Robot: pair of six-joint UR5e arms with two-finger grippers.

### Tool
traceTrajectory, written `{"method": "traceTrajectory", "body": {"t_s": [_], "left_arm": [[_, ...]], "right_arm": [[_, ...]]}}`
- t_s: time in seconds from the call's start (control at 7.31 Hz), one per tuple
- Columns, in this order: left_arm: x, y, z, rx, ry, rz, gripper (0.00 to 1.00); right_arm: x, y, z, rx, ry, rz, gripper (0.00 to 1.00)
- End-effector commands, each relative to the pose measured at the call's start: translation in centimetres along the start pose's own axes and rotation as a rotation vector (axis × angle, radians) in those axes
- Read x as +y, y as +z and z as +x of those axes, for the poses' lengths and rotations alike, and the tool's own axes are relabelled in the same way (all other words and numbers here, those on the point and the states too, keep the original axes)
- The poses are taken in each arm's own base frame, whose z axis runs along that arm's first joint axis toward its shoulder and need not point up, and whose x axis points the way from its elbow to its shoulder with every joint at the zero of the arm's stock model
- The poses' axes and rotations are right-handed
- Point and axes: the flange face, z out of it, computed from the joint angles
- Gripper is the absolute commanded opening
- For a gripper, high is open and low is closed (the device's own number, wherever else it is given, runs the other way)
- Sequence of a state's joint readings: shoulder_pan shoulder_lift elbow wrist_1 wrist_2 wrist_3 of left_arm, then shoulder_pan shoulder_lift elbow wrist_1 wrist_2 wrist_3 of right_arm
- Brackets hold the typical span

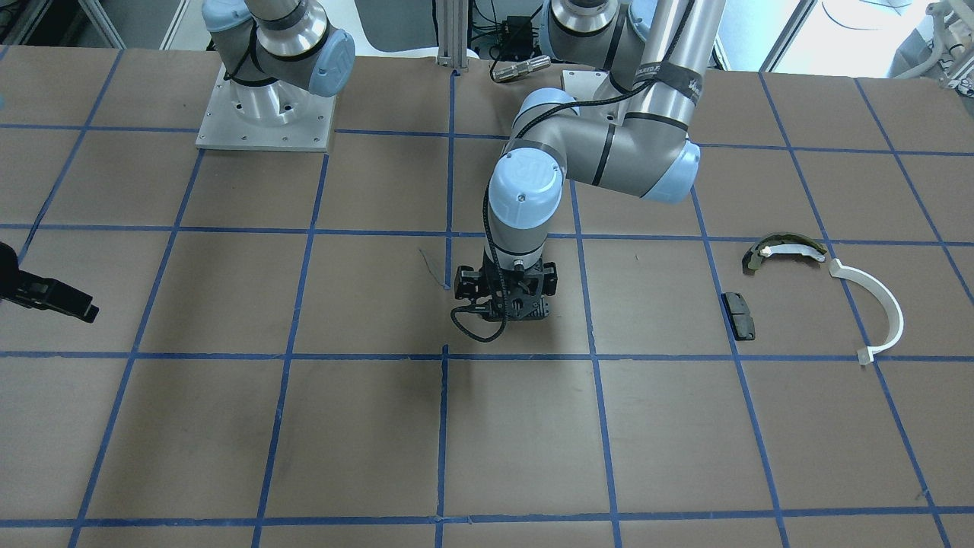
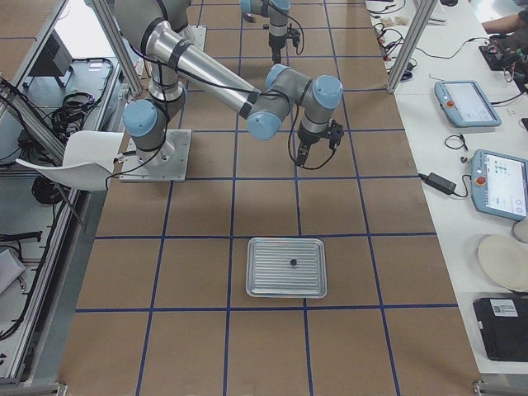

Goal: Place bearing gear from tray to pile

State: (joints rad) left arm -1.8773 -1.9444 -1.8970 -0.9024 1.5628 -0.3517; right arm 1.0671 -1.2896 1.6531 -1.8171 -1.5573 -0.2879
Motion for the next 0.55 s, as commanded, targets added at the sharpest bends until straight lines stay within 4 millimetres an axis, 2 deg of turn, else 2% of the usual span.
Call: {"method": "traceTrajectory", "body": {"t_s": [0.0,0.27,0.41], "left_arm": [[0.2,2.5,0.8,-0.006,0.016,0.008,1.0],[0.4,3.4,1.2,-0.011,0.024,-0.004,1.0],[0.5,3.5,1.2,-0.011,0.027,-0.005,0.88]], "right_arm": [[0.4,0.2,8.2,0.019,-0.074,0.018,1.0],[0.6,0.4,13.8,0.068,-0.102,0.063,1.0],[-0.3,2.1,17.2,0.086,-0.12,0.089,1.0]]}}
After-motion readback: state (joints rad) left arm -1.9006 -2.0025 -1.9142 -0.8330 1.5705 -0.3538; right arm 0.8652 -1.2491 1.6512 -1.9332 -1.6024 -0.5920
